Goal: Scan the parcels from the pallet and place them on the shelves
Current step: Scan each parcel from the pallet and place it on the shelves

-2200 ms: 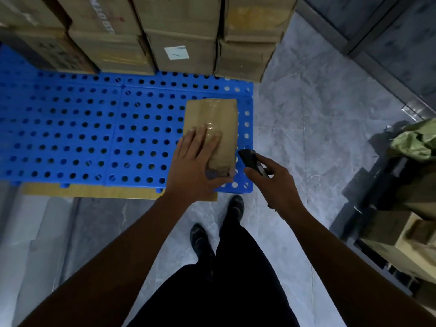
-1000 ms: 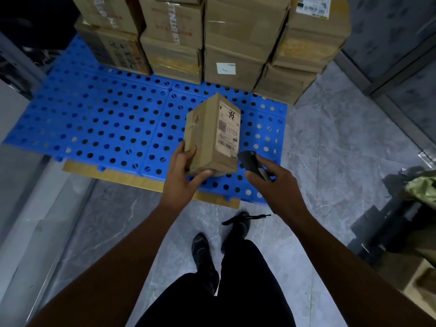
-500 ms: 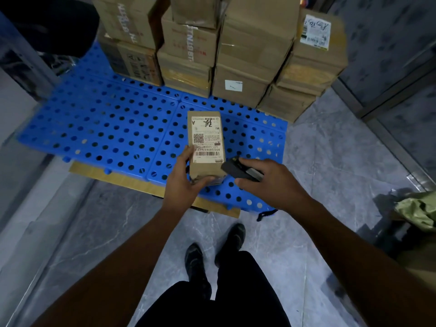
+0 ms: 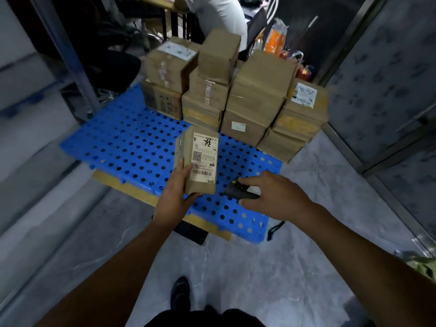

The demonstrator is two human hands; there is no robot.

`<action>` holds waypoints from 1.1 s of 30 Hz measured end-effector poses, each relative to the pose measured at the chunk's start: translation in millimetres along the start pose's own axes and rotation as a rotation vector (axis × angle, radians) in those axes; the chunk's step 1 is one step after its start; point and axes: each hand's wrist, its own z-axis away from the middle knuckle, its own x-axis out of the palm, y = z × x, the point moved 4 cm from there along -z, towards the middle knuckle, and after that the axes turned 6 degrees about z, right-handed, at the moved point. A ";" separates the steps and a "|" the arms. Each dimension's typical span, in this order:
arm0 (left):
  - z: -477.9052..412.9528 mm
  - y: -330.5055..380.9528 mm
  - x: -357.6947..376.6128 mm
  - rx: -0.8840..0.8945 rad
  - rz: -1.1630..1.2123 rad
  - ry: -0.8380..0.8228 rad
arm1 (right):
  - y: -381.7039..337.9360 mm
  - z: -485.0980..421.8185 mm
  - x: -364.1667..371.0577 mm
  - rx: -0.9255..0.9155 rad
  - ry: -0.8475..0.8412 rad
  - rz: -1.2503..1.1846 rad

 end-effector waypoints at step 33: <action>391.8 36.2 -396.5 -0.452 0.070 0.981 | -520.6 58.6 137.9 -0.692 -0.198 -0.680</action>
